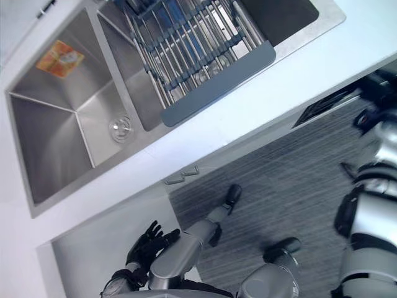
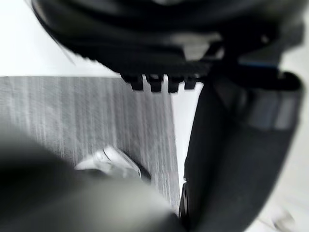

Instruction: Walk over to the sink, pick up the cup, carry it to the dishwasher, place the cup inside the dishwasher, then close the dishwasher door

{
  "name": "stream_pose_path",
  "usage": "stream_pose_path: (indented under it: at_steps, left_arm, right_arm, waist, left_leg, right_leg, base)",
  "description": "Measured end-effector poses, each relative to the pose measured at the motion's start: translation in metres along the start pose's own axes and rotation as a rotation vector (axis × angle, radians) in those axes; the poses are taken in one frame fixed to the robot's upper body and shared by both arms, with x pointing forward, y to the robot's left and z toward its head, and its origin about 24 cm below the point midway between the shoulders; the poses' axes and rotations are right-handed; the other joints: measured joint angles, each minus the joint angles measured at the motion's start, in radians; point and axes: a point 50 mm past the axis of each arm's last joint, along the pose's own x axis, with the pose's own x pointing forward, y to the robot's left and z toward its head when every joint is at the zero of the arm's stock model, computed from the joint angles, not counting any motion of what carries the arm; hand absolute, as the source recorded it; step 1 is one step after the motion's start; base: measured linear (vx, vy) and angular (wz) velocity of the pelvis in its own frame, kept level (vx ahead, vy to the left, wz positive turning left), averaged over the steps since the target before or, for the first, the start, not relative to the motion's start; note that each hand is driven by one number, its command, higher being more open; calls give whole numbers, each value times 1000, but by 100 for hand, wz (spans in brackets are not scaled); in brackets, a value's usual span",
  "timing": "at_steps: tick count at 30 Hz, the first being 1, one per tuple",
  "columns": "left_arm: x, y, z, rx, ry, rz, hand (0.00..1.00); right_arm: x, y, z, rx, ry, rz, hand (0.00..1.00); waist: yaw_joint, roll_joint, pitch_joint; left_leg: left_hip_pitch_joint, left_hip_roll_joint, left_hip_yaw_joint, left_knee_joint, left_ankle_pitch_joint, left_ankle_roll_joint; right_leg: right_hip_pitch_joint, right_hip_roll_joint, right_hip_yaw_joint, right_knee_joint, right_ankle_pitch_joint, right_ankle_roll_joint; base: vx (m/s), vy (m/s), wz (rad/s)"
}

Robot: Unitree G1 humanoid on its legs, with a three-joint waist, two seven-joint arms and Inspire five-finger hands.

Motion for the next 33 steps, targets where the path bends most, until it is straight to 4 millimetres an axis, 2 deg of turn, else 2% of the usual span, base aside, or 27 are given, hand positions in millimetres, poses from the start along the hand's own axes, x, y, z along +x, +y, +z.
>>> stream_pose_path:
  at_steps: [1, 2, 3, 4, 5, 6, 7, 8, 9, 11, 13, 14, 15, 16, 17, 18, 20, 21, 22, 23, 25, 26, 27, 28, 29, 31, 33]
  left_arm:
    - [0, 2, 1, -16, -4, 14, 100]
    - [0, 7, 4, -37, -16, 36, 100]
    - [1, 8, 6, -45, -21, 42, 100]
    - [3, 9, 11, -77, -47, 58, 100]
    - [3, 11, 13, -98, -59, 67, 100]
    - [4, 13, 16, -149, -83, 91, 100]
    - [3, 15, 17, -170, -91, 105, 100]
    - [1, 22, 14, -209, -94, 138, 100]
    - [0, 26, 13, -229, -93, 159, 100]
    - [-2, 31, 7, -251, -77, 201, 100]
    - [-4, 35, 6, -233, -66, 222, 100]
    - [-4, 36, 8, -193, -63, 238, 100]
    - [-3, 34, 8, -155, -59, 246, 100]
    - [-2, 32, 9, -133, -53, 247, 100]
    - [0, 30, 10, -78, -39, 246, 100]
    - [0, 31, 8, -43, -19, 259, 100]
    - [-2, 32, 1, -8, 26, 285, 100]
    - [-2, 32, -4, 6, 55, 294, 100]
    - [-2, 31, -6, 10, 62, 296, 100]
    - [-3, 30, -7, 7, 69, 295, 100]
    - [-3, 29, -8, 38, 75, 288, 100]
    - [-4, 31, -8, 42, 79, 291, 100]
    - [-7, 41, -5, 39, 69, 320, 100]
    - [-8, 43, -6, 36, 79, 332, 100]
    - [-8, 41, -11, 26, 95, 334, 100]
    - [-13, 38, -24, -16, 115, 351, 100]
    - [-17, 37, -29, -63, 106, 374, 100]
  right_arm:
    - [-10, -4, -25, 29, 59, 1, 100]
    - [-35, -10, -74, 67, 186, 2, 100]
    - [-50, -15, -96, 84, 245, -7, 100]
    - [-92, -30, -143, 141, 379, -69, 100]
    - [-109, -35, -159, 161, 427, -101, 100]
    - [-150, -49, -187, 202, 513, -193, 100]
    - [-164, -55, -195, 206, 538, -232, 100]
    - [-189, -67, -205, 199, 579, -303, 100]
    - [-203, -76, -209, 184, 604, -349, 100]
    - [-228, -93, -213, 126, 655, -422, 100]
    - [-242, -101, -215, 86, 690, -438, 100]
    - [-256, -105, -218, 60, 725, -445, 100]
    - [-265, -106, -221, 51, 754, -448, 100]
    - [-270, -106, -223, 49, 769, -451, 100]
    - [-278, -103, -227, 54, 802, -439, 100]
    - [-276, -99, -228, 52, 812, -405, 100]
    - [-269, -94, -227, 56, 796, -353, 100]
    - [-263, -90, -225, 59, 770, -317, 100]
    - [-261, -89, -224, 57, 761, -300, 100]
    - [-260, -86, -224, 57, 758, -273, 100]
    - [-258, -83, -225, 33, 761, -240, 100]
    - [-259, -81, -226, 27, 765, -231, 100]
    - [-265, -81, -229, 15, 791, -223, 100]
    - [-266, -81, -230, 7, 801, -218, 100]
    - [-261, -83, -228, -10, 795, -214, 100]
    - [-259, -88, -224, -37, 782, -219, 100]
    - [-268, -96, -226, -74, 841, -228, 100]
  waist:
    - [0, -11, -3]
    - [0, -46, 1]
    - [-1, -49, -4]
    - [-1, -78, -8]
    - [-2, -91, -8]
    - [-3, -121, -22]
    - [-4, -136, -30]
    - [-10, -160, -51]
    - [-18, -174, -71]
    - [-24, -200, -119]
    - [-24, -221, -156]
    - [-25, -244, -187]
    - [-25, -255, -201]
    - [-28, -251, -211]
    - [-41, -246, -237]
    - [-52, -245, -259]
    - [-50, -239, -288]
    - [-53, -224, -300]
    - [-53, -218, -303]
    - [-55, -208, -311]
    - [-55, -207, -315]
    - [-56, -216, -321]
    - [-55, -268, -349]
    - [-49, -275, -356]
    - [-49, -238, -356]
    - [-65, -197, -373]
    - [-63, -182, -382]
  left_leg:
    - [0, 8, 14, -1, -1, 0]
    - [2, 25, 27, -2, -2, -1]
    - [4, 31, 30, -1, -3, 0]
    - [11, 47, 54, 2, -12, -2]
    - [16, 54, 61, 7, -19, -2]
    - [22, 71, 83, 29, -52, -9]
    - [28, 81, 102, 37, -71, 0]
    - [42, 112, 168, 48, -101, 1]
    - [59, 136, 220, 55, -115, 0]
    - [108, 166, 248, 57, -139, -2]
    - [135, 167, 250, 60, -155, -3]
    - [169, 165, 251, 63, -170, -1]
    - [208, 160, 216, 70, -179, 3]
    - [219, 161, 185, 74, -181, 5]
    - [225, 171, 119, 91, -190, 13]
    - [235, 169, 75, 106, -197, 4]
    - [278, 159, 28, 94, -203, 4]
    - [307, 158, -12, 88, -221, 10]
    - [319, 160, -31, 90, -227, 6]
    - [332, 165, -77, 103, -246, -3]
    - [333, 173, -139, 147, -289, -26]
    - [325, 176, -146, 186, -320, -42]
    - [299, 161, -103, 263, -374, -85]
    - [294, 156, -95, 299, -392, -110]
    - [286, 189, -80, 346, -417, -124]
    - [280, 240, -21, 354, -420, -137]
    - [307, 266, -14, 307, -400, -163]
  right_leg:
    - [-3, 5, 5, -2, 5, -4]
    - [-12, 17, 20, -4, 25, -6]
    - [-12, 22, 26, -5, 34, -9]
    - [-12, 34, 37, -5, 52, -31]
    - [-12, 39, 46, -5, 60, -42]
    - [-12, 50, 67, -5, 89, -50]
    - [-11, 55, 80, -5, 103, -57]
    - [-6, 65, 99, -5, 132, -71]
    - [1, 74, 119, -5, 159, -75]
    - [21, 96, 170, 8, 226, -88]
    - [27, 96, 212, 44, 252, -91]
    - [27, 92, 298, 108, 284, -88]
    - [23, 93, 384, 188, 346, -76]
    - [9, 99, 421, 232, 337, -55]
    - [-8, 142, 465, 291, 171, 3]
    - [-16, 186, 466, 291, 49, 2]
    - [-24, 224, 462, 220, -48, -11]
    - [-32, 246, 472, 161, -75, -25]
    - [-40, 257, 492, 135, -80, -32]
    - [-63, 281, 552, 97, -84, -38]
    - [-86, 310, 656, 38, -76, -32]
    - [-86, 321, 703, -18, -51, -26]
    - [-77, 294, 765, -71, 107, -27]
    - [-59, 278, 765, -60, 43, 20]
    - [-37, 302, 741, -55, 13, 7]
    - [-1, 332, 684, -73, -2, -9]
    - [30, 346, 652, -90, -9, -20]
  base:
    - [-7, -94, -23]
    - [30, -75, -25]
    - [80, -104, -30]
    - [81, -82, -22]
    - [109, -91, -39]
    - [72, -45, -43]
    - [74, -43, -58]
    - [59, -46, -48]
    - [81, -59, -42]
    - [109, -53, -27]
    - [154, -23, 6]
    - [218, -17, 62]
    - [215, -19, 84]
    - [219, -76, 119]
    - [200, -106, 130]
    - [171, -110, 122]
    - [173, -97, 93]
    - [175, -118, 91]
    - [150, -151, 101]
    - [107, -149, 90]
    - [140, -268, 115]
    - [172, -368, 136]
    - [134, -312, 104]
    - [189, -443, 81]
    - [140, -359, 49]
    - [139, -333, 57]
    - [79, -191, 37]
